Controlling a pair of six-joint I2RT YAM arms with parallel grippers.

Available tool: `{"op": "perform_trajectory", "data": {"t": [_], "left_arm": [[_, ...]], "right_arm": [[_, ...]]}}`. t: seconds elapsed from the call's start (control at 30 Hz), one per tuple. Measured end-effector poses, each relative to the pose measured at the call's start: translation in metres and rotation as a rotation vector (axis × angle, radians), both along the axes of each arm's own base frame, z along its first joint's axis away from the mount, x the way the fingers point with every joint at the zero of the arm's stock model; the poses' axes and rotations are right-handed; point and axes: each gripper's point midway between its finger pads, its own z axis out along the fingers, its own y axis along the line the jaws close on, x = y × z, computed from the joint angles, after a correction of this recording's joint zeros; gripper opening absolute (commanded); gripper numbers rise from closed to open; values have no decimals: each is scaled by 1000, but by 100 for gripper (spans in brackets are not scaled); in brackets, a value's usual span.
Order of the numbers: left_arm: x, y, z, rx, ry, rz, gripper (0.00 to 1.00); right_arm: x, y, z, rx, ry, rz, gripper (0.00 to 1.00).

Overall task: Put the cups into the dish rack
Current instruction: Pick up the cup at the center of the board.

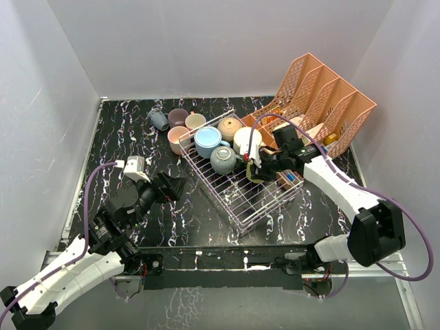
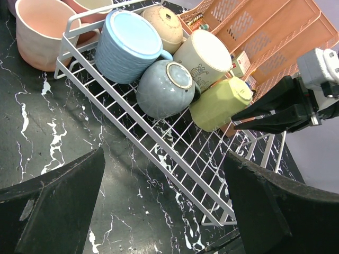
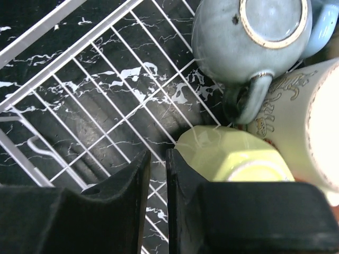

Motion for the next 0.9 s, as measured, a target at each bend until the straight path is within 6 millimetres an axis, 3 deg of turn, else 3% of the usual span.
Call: {"op": "perform_trajectory", "data": {"t": [0.23, 0.6, 0.9], "left_arm": [[0, 0, 0, -7, 3, -1, 92], [1, -3, -6, 10, 21, -5, 92], [2, -4, -6, 12, 23, -5, 92]], "right_arm": [[16, 5, -8, -72, -33, -73, 21], [16, -2, -29, -152, 53, -193, 21], [13, 1, -25, -152, 70, -154, 27]]}}
